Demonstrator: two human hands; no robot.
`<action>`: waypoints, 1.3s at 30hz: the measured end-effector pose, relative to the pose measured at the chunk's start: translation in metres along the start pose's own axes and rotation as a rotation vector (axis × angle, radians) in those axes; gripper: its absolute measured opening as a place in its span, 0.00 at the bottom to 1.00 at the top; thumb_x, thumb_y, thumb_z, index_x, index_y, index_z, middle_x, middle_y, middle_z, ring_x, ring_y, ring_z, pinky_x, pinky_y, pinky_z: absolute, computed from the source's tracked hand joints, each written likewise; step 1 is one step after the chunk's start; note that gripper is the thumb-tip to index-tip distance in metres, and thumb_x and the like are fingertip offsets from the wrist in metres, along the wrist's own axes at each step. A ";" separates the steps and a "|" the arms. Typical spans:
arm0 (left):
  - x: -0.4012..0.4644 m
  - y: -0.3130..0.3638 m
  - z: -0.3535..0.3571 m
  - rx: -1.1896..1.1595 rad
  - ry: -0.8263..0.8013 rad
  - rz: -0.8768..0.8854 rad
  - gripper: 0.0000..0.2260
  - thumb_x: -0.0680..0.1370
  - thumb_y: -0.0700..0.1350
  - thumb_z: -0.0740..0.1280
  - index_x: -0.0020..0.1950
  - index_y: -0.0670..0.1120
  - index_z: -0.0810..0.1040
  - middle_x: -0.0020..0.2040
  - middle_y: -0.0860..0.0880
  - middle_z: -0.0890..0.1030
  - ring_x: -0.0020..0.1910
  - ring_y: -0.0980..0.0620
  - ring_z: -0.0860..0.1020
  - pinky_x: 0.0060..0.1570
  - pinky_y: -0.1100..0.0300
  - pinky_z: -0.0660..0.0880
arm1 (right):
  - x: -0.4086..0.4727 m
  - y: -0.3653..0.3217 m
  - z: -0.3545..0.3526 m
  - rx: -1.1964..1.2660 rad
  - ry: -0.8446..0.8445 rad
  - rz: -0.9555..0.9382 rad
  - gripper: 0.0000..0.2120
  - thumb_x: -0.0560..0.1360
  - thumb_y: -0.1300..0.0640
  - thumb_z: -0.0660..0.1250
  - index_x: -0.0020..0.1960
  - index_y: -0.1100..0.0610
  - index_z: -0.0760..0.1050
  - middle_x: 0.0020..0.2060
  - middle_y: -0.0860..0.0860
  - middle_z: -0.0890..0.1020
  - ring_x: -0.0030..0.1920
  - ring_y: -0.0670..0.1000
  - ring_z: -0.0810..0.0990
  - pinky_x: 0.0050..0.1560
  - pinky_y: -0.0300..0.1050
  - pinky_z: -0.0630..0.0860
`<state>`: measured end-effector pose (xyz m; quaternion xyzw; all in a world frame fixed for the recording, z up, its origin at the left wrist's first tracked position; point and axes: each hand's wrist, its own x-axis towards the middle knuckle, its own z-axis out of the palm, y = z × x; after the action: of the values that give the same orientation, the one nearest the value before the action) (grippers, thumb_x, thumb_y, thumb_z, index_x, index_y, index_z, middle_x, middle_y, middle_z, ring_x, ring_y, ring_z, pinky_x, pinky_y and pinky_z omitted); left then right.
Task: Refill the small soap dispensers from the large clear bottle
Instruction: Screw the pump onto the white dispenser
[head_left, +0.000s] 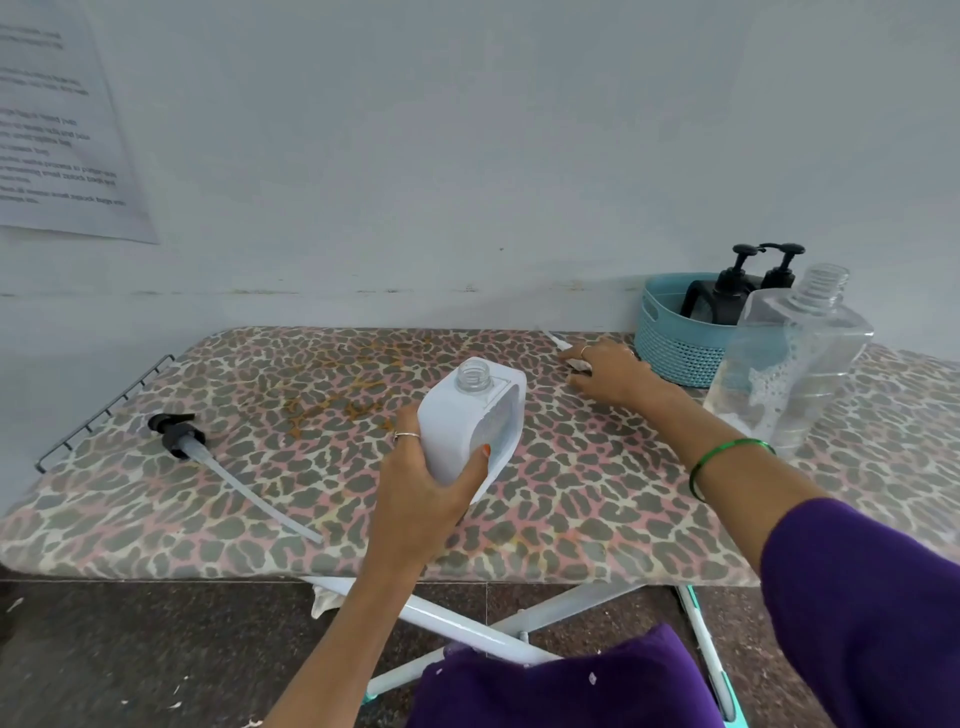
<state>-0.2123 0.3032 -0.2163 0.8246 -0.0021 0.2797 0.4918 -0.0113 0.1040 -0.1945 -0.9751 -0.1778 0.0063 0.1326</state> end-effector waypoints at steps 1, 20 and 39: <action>0.000 0.000 0.000 0.005 0.002 0.005 0.24 0.71 0.51 0.72 0.61 0.53 0.64 0.51 0.63 0.73 0.47 0.71 0.74 0.35 0.75 0.72 | 0.000 0.000 0.001 -0.008 -0.022 0.012 0.21 0.79 0.54 0.61 0.72 0.48 0.67 0.69 0.56 0.71 0.66 0.57 0.71 0.67 0.53 0.67; 0.001 -0.001 0.001 -0.005 -0.002 -0.005 0.25 0.72 0.51 0.72 0.63 0.52 0.64 0.51 0.62 0.73 0.49 0.68 0.74 0.39 0.73 0.73 | -0.099 -0.059 -0.068 1.153 0.648 -0.181 0.07 0.75 0.58 0.70 0.52 0.55 0.79 0.34 0.48 0.79 0.31 0.42 0.75 0.38 0.34 0.74; 0.000 0.004 -0.001 -0.008 0.004 -0.016 0.25 0.71 0.49 0.73 0.61 0.55 0.62 0.49 0.63 0.73 0.47 0.71 0.74 0.36 0.76 0.71 | -0.096 -0.114 -0.072 0.891 0.530 -0.337 0.12 0.78 0.52 0.64 0.47 0.62 0.75 0.32 0.58 0.74 0.31 0.49 0.69 0.33 0.47 0.67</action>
<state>-0.2141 0.3020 -0.2128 0.8219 0.0042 0.2775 0.4974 -0.1365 0.1549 -0.0990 -0.7506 -0.2724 -0.1864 0.5724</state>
